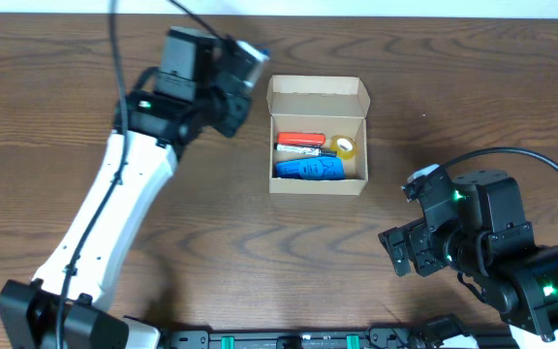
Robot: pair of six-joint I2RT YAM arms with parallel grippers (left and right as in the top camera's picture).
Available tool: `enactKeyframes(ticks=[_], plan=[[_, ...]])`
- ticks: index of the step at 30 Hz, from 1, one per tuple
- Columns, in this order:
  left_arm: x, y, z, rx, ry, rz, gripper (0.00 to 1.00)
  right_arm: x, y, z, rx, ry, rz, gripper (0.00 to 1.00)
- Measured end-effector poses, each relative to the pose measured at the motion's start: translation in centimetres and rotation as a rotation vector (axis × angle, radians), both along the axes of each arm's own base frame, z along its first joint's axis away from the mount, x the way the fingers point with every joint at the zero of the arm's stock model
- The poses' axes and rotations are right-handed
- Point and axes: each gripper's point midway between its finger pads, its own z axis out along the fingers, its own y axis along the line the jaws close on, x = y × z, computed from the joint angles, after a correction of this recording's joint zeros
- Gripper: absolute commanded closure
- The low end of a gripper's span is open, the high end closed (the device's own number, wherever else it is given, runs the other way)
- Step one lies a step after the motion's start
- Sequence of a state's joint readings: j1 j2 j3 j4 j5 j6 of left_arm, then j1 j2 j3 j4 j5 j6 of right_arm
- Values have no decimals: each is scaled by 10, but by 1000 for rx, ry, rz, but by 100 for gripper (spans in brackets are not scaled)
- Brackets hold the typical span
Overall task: Pack container
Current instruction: 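Carry the blue-capped marker over the box and lower it in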
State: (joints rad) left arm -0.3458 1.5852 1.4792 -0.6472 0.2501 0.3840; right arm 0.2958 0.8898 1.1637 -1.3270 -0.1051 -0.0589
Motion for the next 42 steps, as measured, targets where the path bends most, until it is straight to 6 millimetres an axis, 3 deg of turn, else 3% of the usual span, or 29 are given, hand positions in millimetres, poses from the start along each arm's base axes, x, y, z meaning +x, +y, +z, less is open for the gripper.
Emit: enactKeyframes(ticks=[3, 11, 18, 23, 34, 42], plan=[[-9, -27, -11, 35, 0, -117, 94, 0, 0, 0, 0, 0, 0, 1], [-34, -83, -65, 157, 44, -396, 94, 0, 0, 0, 0, 0, 0, 1], [-56, -112, -69, 219, -16, -587, 94, 0, 0, 0, 0, 0, 0, 1], [-57, -115, -78, 269, -48, -679, 94, 0, 0, 0, 0, 0, 0, 1], [-50, -112, -131, 382, 7, -765, 94, 0, 0, 0, 0, 0, 0, 1], [-41, -105, -136, 442, -13, -745, 94, 0, 0, 0, 0, 0, 0, 1]])
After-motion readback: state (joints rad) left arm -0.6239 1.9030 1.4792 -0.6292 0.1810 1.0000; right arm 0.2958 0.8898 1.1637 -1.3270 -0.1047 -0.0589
